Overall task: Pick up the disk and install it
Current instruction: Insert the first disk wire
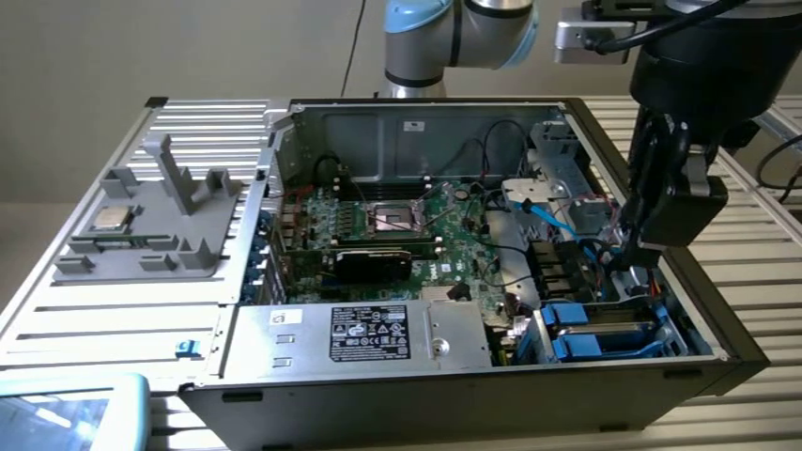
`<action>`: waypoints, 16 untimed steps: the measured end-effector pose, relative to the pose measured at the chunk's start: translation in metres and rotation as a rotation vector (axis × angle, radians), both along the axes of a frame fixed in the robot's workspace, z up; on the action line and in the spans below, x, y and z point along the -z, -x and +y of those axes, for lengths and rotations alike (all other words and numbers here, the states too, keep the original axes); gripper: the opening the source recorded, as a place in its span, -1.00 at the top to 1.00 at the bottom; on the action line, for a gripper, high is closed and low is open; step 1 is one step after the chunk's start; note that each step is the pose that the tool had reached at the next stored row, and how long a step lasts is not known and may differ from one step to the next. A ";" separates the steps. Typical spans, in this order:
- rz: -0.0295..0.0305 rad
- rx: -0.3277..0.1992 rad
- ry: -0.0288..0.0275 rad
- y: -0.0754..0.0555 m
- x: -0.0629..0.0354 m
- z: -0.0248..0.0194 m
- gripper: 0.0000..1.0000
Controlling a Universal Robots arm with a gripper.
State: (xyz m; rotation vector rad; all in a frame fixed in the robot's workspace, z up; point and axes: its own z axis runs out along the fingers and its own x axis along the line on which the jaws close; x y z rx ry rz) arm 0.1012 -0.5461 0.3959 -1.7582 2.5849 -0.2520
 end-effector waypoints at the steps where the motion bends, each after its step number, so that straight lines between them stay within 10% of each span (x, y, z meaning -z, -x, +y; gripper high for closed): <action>1: 0.0001 -0.006 -0.0002 0.000 0.0001 -0.0001 0.00; 9: 0.0011 -0.028 -0.0024 0.001 0.0000 -0.0078 0.00; 16: 0.0055 -0.072 -0.0231 0.001 0.0000 -0.0088 0.00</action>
